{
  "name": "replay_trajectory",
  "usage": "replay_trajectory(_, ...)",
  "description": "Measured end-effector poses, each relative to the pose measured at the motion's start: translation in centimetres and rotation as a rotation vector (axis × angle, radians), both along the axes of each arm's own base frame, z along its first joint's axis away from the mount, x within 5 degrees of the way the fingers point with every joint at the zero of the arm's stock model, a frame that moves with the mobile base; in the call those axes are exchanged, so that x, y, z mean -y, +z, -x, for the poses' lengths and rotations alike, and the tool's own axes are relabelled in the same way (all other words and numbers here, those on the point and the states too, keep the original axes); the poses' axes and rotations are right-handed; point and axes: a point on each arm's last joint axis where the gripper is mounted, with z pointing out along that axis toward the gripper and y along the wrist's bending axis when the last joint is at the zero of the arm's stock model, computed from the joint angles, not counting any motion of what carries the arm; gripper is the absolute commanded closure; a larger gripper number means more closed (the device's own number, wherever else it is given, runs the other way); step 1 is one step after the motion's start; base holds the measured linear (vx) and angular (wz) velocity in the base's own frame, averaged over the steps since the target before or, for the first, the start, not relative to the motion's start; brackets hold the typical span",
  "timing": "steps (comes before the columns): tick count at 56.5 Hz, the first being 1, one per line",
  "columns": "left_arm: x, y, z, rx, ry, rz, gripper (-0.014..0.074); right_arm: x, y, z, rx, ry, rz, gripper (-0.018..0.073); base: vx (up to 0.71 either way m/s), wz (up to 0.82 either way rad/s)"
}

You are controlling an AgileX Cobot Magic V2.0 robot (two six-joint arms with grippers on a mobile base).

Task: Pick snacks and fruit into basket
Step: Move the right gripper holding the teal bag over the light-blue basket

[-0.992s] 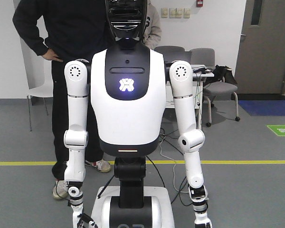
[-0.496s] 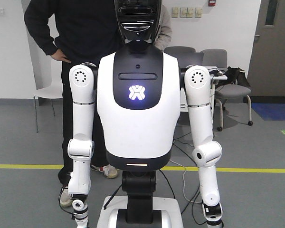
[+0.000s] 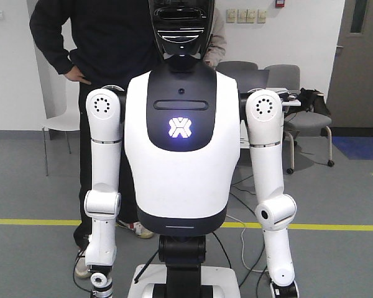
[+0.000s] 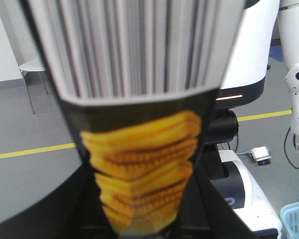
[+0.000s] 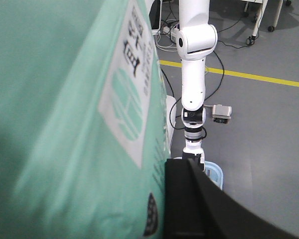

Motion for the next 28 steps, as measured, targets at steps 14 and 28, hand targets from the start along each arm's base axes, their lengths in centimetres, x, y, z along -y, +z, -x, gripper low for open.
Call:
replay_trajectory(14,0.0,0.0,0.0,0.0,0.0,0.0,0.0586,0.0,0.0,0.0,0.0,0.0,0.0,0.0568,0.04,-0.01)
replay_trajectory(28,0.0,0.0,0.0,0.0,0.0,0.0,0.0586,0.0,0.0,0.0,0.0,0.0,0.0,0.0568,0.0,0.0)
